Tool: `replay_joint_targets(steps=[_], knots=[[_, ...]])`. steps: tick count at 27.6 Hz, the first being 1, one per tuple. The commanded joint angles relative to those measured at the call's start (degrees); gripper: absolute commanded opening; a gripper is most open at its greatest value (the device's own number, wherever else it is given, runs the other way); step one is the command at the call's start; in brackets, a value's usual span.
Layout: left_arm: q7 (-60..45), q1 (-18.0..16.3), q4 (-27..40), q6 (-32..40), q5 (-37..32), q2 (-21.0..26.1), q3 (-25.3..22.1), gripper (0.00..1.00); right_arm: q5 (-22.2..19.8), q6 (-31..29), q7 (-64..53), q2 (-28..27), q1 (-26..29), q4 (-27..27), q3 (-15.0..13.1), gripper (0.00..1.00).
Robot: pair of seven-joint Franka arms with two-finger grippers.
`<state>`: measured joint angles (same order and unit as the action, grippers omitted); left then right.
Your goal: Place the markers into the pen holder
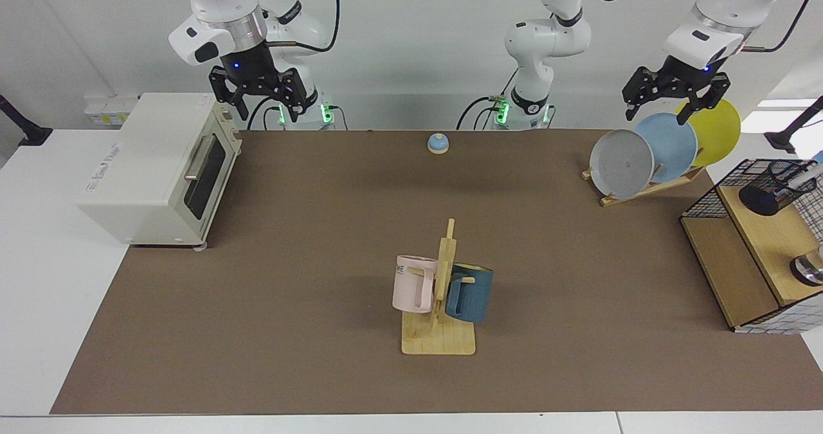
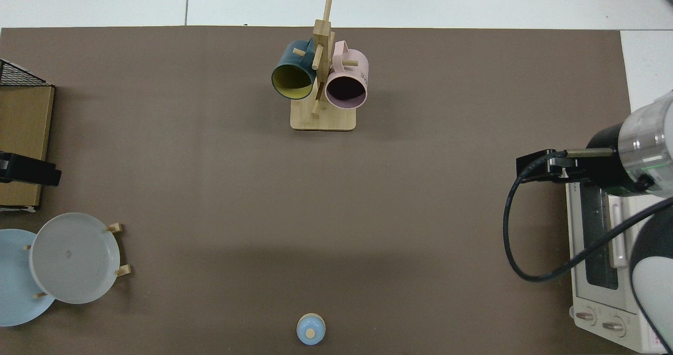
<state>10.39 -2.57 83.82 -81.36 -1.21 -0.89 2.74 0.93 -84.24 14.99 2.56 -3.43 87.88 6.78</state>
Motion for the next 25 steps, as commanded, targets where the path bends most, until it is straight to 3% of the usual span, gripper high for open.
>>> replay_joint_targets(steps=[1,25], knots=[[-2.21,0.02,2.13,-0.20,0.86,-1.66,-0.19,1.00,1.01,-0.75,0.83,-0.10,0.79,-0.17,0.43,1.00],[-1.78,-0.16,1.78,0.15,2.71,-1.57,-0.80,1.00,1.01,-0.75,0.75,-0.10,0.79,-0.17,0.43,1.00]])
